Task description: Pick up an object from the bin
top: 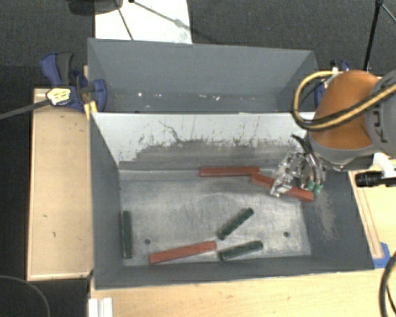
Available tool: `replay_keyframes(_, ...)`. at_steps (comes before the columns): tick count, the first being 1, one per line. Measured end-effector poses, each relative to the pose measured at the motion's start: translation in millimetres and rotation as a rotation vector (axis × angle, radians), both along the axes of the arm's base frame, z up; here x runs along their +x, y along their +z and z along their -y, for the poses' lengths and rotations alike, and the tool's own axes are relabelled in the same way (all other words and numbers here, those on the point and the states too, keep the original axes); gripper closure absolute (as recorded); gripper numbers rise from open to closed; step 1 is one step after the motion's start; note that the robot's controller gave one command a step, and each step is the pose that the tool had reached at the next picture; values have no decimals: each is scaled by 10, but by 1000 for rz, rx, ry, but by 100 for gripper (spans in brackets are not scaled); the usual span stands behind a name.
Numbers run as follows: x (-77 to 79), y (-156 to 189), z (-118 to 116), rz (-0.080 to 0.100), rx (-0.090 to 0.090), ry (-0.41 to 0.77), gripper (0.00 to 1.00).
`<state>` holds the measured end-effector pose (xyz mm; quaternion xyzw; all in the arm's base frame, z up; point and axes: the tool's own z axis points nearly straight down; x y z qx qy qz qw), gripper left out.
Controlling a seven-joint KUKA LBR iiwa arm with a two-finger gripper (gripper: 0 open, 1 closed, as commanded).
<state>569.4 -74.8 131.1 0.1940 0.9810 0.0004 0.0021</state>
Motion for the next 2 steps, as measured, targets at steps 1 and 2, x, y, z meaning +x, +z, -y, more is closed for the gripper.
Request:
replay_keyframes(1, -7, 115, -1, -1, 0, 1, 100)
replay_keyframes(2, -8, 231, 0, -2, 0, 2, 100)
